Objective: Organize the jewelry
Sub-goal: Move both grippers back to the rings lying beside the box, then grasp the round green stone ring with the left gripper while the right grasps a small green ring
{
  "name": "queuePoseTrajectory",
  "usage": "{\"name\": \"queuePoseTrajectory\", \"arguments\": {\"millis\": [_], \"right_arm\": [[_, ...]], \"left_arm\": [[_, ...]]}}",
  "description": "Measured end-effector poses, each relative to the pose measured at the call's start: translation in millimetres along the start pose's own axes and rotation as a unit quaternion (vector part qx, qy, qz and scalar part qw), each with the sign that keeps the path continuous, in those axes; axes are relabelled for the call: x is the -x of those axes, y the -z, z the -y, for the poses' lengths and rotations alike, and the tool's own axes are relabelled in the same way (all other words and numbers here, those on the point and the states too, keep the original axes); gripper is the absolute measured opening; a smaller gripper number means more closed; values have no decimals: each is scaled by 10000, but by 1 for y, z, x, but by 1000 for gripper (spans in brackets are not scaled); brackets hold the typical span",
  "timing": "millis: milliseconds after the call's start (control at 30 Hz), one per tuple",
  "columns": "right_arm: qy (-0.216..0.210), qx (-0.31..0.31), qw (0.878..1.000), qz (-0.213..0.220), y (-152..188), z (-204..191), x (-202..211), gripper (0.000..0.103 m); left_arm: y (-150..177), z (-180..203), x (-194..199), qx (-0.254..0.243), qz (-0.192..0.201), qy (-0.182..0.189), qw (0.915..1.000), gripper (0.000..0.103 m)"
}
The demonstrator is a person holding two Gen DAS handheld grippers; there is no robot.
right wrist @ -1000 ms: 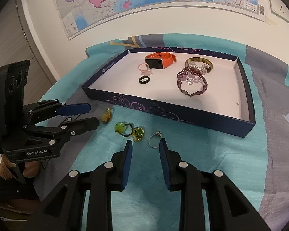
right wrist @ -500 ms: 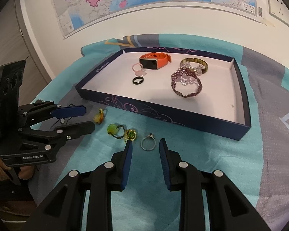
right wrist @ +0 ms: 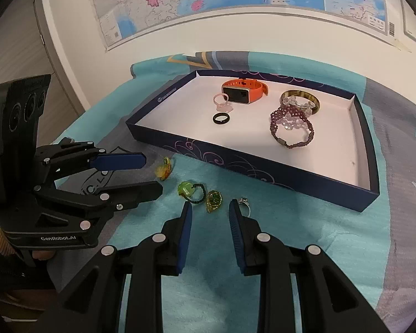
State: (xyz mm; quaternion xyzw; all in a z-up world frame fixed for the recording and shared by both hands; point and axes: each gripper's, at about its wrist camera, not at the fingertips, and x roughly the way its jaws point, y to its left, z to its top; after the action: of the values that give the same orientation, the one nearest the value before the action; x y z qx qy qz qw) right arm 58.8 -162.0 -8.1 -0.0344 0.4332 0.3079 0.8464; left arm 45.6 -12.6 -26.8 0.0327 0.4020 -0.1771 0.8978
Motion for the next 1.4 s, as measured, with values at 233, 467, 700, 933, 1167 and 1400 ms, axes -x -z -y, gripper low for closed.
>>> {"name": "queuePoseTrajectory", "arguments": {"millis": [233, 467, 700, 933, 1167, 1400], "right_arm": [[-6, 6, 10000, -16, -2, 1, -3, 24], [16, -9, 10000, -73, -6, 1, -7, 10], [58, -50, 10000, -40, -7, 4, -8, 1], [9, -136, 9999, 97, -9, 10, 1, 1], [-29, -179, 9996, 218, -10, 13, 10, 1], [-53, -255, 9991, 332, -11, 18, 20, 1]], "left_arm": [[-1, -6, -7, 108, -152, 21, 9998, 39], [-2, -8, -15, 145, -310, -40, 9994, 32], [-4, -11, -17, 163, -332, -39, 9993, 17], [-4, -12, -16, 176, -306, -24, 9994, 16], [-4, -10, -10, 160, -223, -14, 9996, 16], [-8, -7, 3, 114, -41, -10, 9999, 16]]}}
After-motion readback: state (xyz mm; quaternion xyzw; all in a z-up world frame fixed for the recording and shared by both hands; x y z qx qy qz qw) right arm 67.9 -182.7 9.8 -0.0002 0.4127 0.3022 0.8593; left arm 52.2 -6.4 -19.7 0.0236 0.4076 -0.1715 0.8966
